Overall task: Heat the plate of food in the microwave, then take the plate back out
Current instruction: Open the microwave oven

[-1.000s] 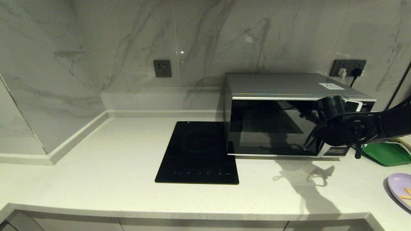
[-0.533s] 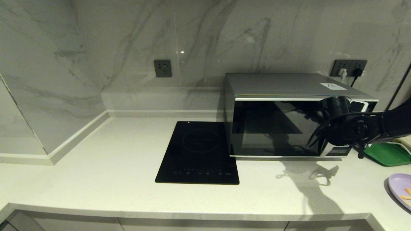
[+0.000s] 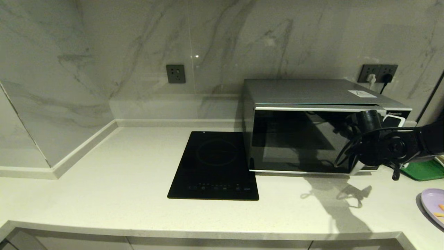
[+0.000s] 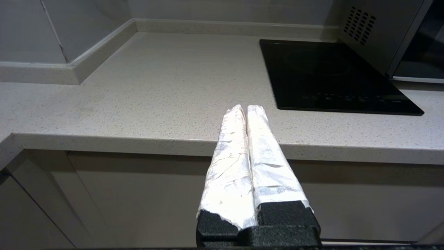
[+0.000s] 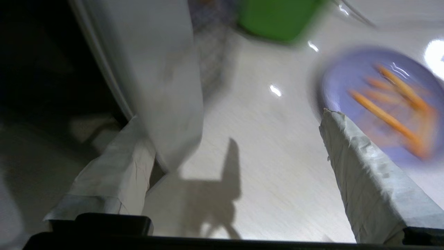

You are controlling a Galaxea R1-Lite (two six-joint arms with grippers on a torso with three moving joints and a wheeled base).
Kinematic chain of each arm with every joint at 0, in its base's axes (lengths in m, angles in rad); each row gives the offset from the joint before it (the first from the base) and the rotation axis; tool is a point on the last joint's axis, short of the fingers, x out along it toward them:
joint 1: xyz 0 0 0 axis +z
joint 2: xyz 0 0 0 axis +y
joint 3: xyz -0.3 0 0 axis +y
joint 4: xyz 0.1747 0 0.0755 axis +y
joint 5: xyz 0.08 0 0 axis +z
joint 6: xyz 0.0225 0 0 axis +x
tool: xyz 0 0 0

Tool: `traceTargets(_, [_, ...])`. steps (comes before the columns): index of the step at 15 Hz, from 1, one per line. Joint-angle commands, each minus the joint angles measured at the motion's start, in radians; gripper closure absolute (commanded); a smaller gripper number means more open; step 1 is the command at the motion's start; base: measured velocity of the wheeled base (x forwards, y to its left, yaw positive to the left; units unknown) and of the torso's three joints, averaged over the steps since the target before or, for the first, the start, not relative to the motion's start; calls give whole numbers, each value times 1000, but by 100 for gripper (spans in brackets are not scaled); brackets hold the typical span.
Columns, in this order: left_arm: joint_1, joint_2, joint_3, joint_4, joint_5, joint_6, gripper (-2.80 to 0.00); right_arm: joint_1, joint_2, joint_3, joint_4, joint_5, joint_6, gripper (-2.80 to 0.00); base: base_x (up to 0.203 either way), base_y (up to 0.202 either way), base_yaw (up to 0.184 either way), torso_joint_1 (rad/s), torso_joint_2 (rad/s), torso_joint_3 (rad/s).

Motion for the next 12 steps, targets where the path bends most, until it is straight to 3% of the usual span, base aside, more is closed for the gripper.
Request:
traceTargets(1, [0,0,0,0,1,-1,0,1,-69,68,-9,2,23,-280,0,0,0,0,0,0])
traceTargets(5, [0,0,0,0,1,-1,0,29,-87,116,-11,78,17,-280,0,0,0,0,0,0])
traceTargets(8, [0,0,0,0,1,-1,0,108,-130,120,-12,116,-20,-280,0,0,0,0,0,0])
traceTargets(9, [0,0,0,0,1,-1,0,149,-167,135,-11,127,-29,-98,0,0,0,0,0,0])
traceTargets(10, [0,0,0,0,1,-1,0,201,-220,158,-11,138,-45,0,0,0,0,0,0,0])
traceTargets(12, [0,0,0,0,1,-1,0,309,-343,208,-9,169,-89,0,0,0,0,0,0,0])
